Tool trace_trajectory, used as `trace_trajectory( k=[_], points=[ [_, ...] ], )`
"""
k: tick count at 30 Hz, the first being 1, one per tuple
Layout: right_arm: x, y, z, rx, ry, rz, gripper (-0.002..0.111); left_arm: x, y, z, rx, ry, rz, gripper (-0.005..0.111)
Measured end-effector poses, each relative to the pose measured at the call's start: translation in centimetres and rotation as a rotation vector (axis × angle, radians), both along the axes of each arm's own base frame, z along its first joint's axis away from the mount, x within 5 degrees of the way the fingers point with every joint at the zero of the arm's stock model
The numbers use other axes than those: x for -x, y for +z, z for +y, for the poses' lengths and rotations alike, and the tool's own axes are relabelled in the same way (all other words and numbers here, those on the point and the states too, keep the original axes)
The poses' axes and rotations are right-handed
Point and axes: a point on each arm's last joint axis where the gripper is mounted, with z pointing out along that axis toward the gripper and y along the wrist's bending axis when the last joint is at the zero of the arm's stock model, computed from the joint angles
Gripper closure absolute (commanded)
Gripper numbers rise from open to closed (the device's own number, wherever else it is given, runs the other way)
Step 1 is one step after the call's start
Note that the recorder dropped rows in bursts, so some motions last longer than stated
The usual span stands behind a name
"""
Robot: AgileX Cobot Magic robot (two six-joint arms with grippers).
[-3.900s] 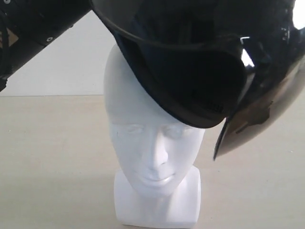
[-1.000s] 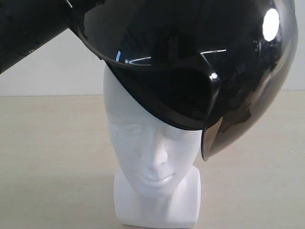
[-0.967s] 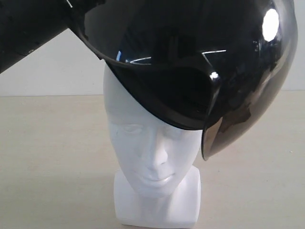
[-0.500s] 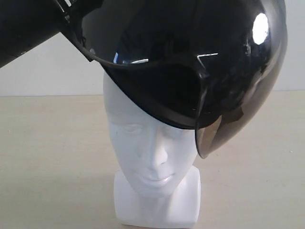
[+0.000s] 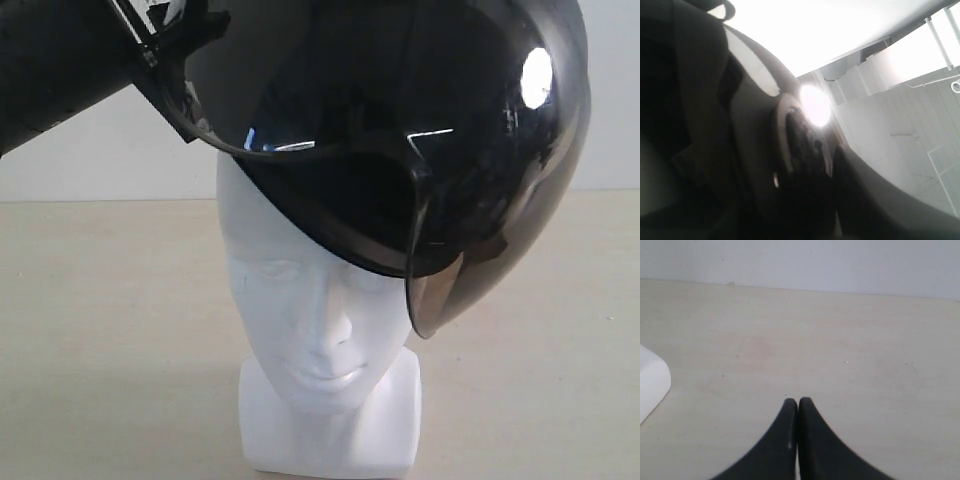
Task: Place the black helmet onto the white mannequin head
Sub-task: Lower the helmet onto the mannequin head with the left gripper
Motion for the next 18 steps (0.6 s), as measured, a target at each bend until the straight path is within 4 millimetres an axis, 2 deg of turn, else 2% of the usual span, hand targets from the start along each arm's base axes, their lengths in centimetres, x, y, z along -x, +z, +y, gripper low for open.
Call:
trace_trajectory(
  k=[18],
  points=[
    [0.0,0.0,0.0,0.0,0.0,0.0,0.109,-0.5,-1.1,-0.2,-0.091,0.033,0.04,0.102]
  ],
)
